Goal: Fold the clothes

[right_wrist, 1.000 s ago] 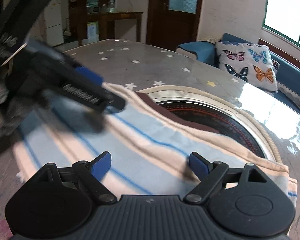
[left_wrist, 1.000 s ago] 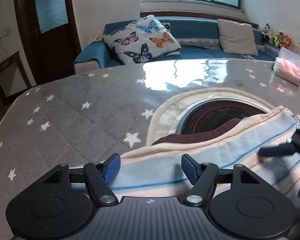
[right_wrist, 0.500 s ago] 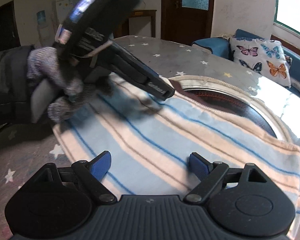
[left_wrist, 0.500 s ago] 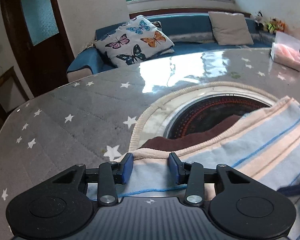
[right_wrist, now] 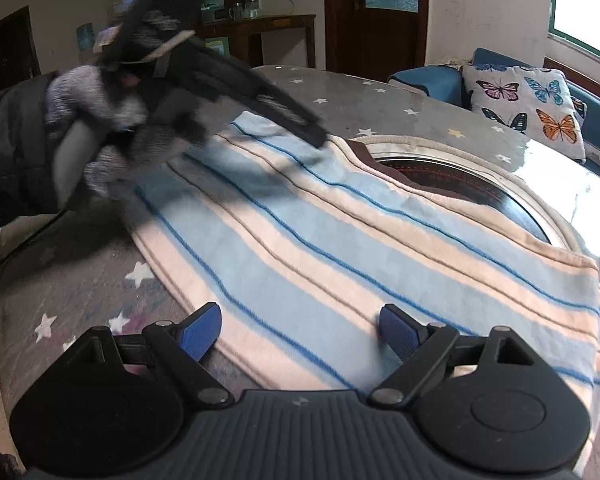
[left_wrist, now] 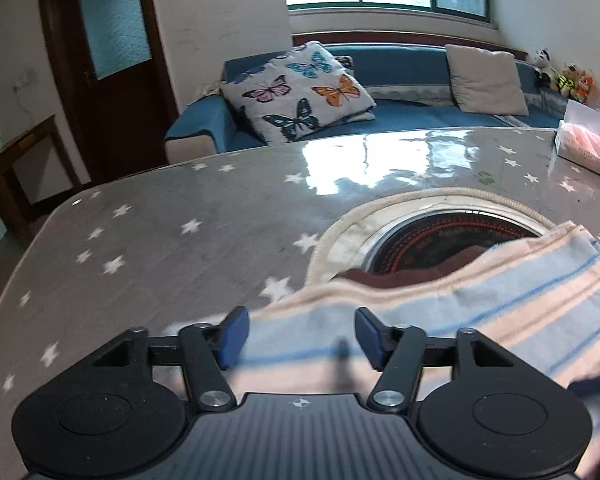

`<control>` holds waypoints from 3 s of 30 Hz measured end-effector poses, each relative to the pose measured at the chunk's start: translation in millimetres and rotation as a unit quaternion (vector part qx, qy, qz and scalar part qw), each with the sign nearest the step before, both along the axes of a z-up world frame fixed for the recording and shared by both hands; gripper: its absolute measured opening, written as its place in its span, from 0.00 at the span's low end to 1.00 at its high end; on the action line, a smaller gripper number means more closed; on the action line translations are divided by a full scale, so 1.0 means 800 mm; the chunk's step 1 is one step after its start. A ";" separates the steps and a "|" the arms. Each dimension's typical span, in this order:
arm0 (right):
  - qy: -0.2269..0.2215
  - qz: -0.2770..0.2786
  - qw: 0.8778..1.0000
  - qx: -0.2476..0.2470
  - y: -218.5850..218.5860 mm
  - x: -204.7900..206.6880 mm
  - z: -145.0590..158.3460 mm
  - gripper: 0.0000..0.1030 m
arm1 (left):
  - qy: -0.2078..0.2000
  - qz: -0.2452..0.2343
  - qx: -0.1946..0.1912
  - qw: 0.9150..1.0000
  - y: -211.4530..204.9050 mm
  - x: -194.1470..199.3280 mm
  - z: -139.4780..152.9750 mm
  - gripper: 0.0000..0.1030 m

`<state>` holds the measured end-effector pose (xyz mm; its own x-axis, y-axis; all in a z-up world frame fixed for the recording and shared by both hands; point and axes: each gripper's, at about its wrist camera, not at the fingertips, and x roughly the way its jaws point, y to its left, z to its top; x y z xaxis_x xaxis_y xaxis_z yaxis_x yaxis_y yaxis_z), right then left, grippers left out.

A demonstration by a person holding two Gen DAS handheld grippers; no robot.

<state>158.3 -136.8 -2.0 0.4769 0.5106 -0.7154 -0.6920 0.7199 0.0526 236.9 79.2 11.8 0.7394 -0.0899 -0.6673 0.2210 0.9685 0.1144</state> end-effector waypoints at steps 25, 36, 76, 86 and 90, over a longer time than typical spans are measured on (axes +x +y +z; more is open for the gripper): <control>0.001 -0.170 0.985 0.039 -0.157 -0.065 0.025 0.86 | 0.039 0.048 -0.049 0.997 0.072 -0.152 -0.026 0.45; 0.027 -0.248 0.966 0.065 -0.209 -0.033 0.007 0.55 | 0.041 0.057 -0.054 0.996 0.079 -0.156 -0.026 0.45; 0.001 -0.214 0.974 0.068 -0.223 -0.085 0.035 0.22 | 0.030 -0.020 -0.099 0.994 0.066 -0.257 0.026 0.34; 0.006 -0.251 0.967 0.047 -0.238 -0.060 0.013 0.25 | 0.061 -0.021 -0.080 0.995 0.048 -0.211 -0.011 0.34; -0.005 -0.236 0.970 0.054 -0.228 -0.049 0.023 0.28 | 0.049 -0.023 -0.084 0.995 0.046 -0.204 -0.004 0.36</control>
<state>118.8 -319.6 16.6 0.6829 0.3056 -0.6636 -0.2878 0.9474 0.1401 73.7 116.1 8.3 0.6636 -0.2376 -0.7094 0.2671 0.9610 -0.0720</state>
